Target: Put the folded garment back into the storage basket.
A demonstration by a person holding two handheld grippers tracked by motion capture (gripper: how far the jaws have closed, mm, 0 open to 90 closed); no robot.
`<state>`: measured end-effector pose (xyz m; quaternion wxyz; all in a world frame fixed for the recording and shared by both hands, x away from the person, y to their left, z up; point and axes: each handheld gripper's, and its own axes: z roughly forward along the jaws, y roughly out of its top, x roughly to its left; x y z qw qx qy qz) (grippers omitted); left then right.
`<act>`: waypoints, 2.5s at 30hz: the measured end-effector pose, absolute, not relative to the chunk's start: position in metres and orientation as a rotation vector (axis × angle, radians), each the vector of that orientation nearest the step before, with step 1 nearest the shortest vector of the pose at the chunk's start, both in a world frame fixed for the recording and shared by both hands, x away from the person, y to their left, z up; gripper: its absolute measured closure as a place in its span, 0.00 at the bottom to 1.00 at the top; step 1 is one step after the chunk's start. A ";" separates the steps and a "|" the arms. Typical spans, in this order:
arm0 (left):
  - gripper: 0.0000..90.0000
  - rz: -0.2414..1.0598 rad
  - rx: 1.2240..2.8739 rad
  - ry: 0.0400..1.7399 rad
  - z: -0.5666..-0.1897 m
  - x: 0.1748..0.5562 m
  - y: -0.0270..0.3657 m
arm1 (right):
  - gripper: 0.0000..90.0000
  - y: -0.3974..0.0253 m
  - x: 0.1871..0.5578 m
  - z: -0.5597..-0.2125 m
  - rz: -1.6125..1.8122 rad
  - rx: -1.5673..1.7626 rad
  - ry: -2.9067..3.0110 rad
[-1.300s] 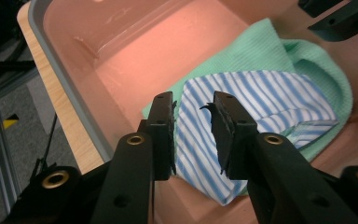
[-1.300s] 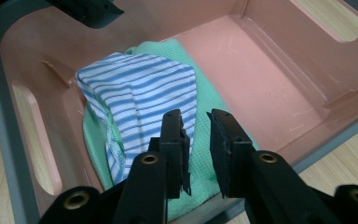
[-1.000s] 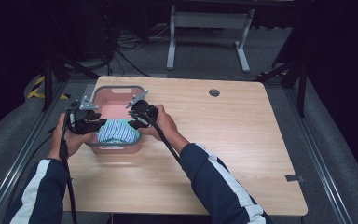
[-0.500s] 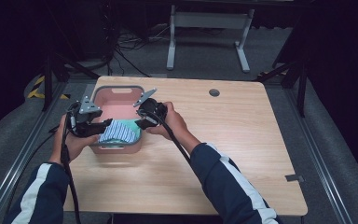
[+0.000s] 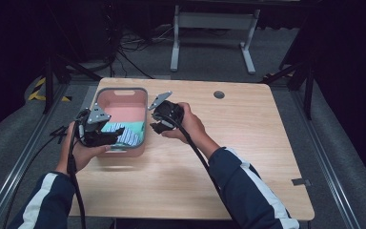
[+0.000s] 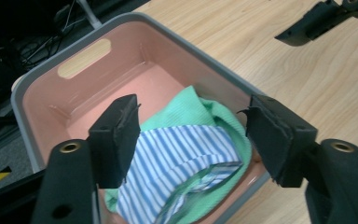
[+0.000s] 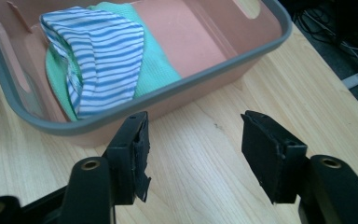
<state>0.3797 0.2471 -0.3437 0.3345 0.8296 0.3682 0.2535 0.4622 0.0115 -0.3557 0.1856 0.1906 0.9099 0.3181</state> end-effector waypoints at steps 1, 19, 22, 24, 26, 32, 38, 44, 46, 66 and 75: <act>0.37 0.668 2.165 0.945 -0.343 0.378 0.245 | 0.46 0.009 0.461 -0.355 0.895 0.543 2.556; 0.21 0.676 2.208 0.865 -0.355 0.359 0.213 | 0.35 -0.039 0.442 -0.358 0.834 0.538 2.508; 0.20 0.672 2.221 0.844 -0.356 0.357 0.211 | 0.35 -0.044 0.440 -0.360 0.827 0.538 2.507; 0.21 0.658 2.225 0.824 -0.358 0.353 0.208 | 0.35 -0.051 0.438 -0.362 0.810 0.534 2.505; 0.21 0.662 2.226 0.820 -0.360 0.352 0.207 | 0.34 -0.055 0.435 -0.363 0.804 0.541 2.500; 0.21 0.651 2.239 0.789 -0.366 0.345 0.198 | 0.33 -0.069 0.430 -0.364 0.783 0.551 2.504; 0.22 0.645 2.238 0.751 -0.371 0.339 0.189 | 0.33 -0.084 0.423 -0.367 0.778 0.561 2.496; 0.25 0.660 2.243 0.718 -0.377 0.334 0.178 | 0.33 -0.099 0.415 -0.372 0.748 0.573 2.498; 0.25 0.651 2.257 0.700 -0.379 0.334 0.175 | 0.33 -0.102 0.413 -0.373 0.738 0.570 2.498; 0.23 0.600 2.369 0.610 -0.408 0.327 0.151 | 0.31 -0.145 0.395 -0.396 0.674 0.646 2.501; 0.23 0.553 2.408 0.579 -0.425 0.329 0.142 | 0.31 -0.173 0.386 -0.409 0.687 0.712 2.499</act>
